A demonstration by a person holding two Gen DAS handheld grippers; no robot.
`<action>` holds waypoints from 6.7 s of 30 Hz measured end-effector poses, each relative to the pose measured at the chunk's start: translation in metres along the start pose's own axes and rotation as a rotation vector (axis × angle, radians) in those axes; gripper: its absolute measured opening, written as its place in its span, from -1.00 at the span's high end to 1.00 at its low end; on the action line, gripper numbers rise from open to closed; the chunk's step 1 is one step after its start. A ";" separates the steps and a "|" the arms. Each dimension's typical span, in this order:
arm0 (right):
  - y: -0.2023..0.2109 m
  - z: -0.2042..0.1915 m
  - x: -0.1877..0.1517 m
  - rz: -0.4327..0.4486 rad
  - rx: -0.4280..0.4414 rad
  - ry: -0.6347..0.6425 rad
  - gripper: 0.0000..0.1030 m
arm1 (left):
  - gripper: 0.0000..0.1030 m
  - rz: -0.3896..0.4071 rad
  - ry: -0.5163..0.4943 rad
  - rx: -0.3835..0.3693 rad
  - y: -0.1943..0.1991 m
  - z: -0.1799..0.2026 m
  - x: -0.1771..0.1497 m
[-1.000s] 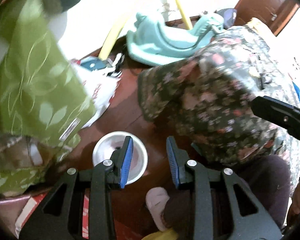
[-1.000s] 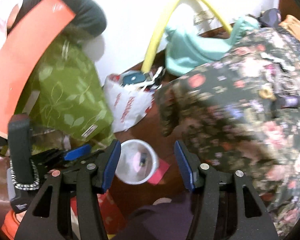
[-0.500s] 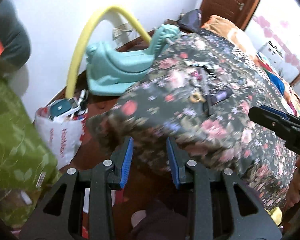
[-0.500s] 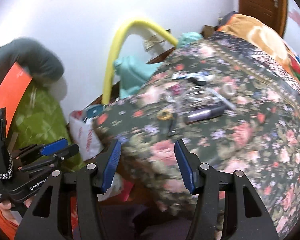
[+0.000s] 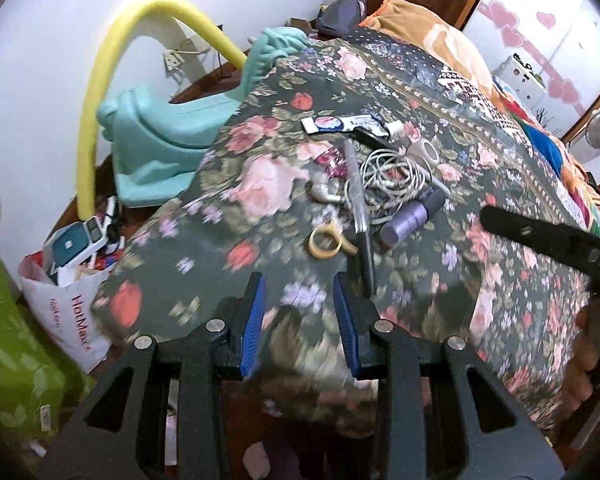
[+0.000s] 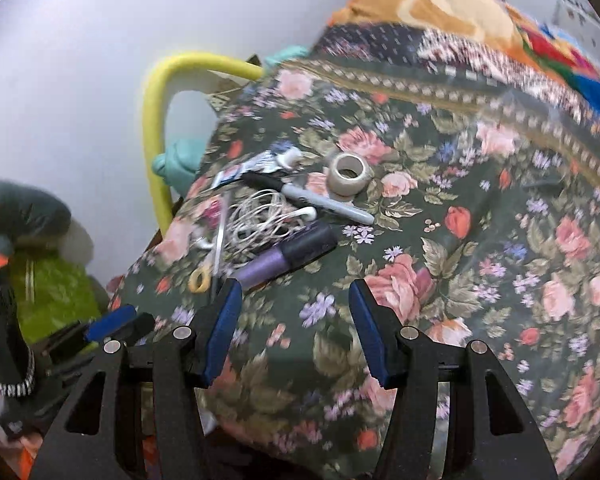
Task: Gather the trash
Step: 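Move both open tools back over the items on the bed, then grasp the purple cylinder with the right tool while the left tool grasps the yellow ring, then carry the purple cylinder and yellow ring down over the white cup, then open the left tool to drop the ring while the right tool drops the purple cylinder into the cup, then move both open tools back over the bed items, then grasp the clear pen with the left tool while the right tool grasps the black Sharpie marker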
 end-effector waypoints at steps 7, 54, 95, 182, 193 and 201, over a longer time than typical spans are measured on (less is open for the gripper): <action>-0.047 -0.010 0.009 -0.078 0.078 -0.095 -0.01 | 0.35 -0.019 0.001 -0.024 -0.028 0.003 0.017; -0.038 -0.007 -0.006 -0.028 -0.085 0.134 0.57 | 0.59 0.003 -0.118 0.005 -0.034 0.018 0.014; 0.033 -0.244 -0.147 0.014 0.109 0.556 0.58 | 0.59 0.138 0.188 0.165 0.149 -0.144 -0.152; 0.063 -0.048 0.003 0.144 -0.095 0.393 0.29 | 0.27 0.162 0.120 0.089 0.087 -0.016 -0.021; -0.008 0.012 0.035 0.004 -0.104 0.426 0.29 | 0.17 0.076 0.026 0.080 0.013 0.024 0.011; -0.059 0.009 0.055 -0.048 -0.117 0.513 0.29 | 0.17 0.034 0.007 0.034 -0.018 0.043 0.017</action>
Point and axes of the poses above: each gripper's, at about its wrist camera, not at the fingertips, and y roughly against the way its jaws point, z to its right, x to its top, the point moved 6 cm from there along -y, roughly the way its jaws point, and after that the axes turned 5 degrees about -z, right-handed, at the moved point
